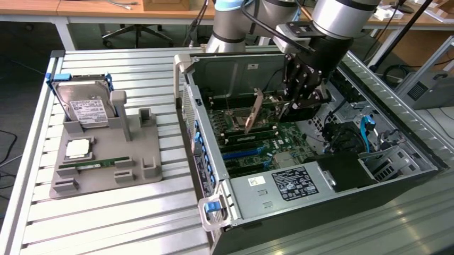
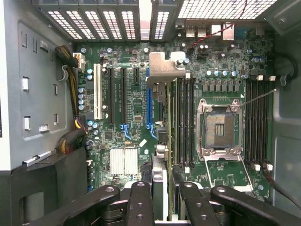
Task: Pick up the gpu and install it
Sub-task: 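Insert the gpu into the slot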
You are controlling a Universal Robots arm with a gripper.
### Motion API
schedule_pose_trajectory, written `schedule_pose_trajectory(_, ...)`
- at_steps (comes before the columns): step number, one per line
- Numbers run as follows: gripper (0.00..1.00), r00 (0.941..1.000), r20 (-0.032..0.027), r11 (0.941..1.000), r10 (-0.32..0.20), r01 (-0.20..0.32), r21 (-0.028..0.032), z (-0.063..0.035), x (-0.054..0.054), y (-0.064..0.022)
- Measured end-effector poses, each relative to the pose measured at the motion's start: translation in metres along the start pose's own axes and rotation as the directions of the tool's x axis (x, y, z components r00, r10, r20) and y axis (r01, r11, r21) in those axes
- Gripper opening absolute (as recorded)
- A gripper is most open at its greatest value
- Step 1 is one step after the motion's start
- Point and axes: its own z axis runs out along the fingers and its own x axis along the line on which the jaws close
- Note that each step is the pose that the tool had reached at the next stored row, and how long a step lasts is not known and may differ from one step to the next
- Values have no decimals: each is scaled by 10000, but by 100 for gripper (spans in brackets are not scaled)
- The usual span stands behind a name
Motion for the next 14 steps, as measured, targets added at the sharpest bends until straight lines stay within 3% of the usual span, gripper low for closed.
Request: schedule_pose_trajectory(14,27,10000,-19,10000,1,-1,0,5,67,0)
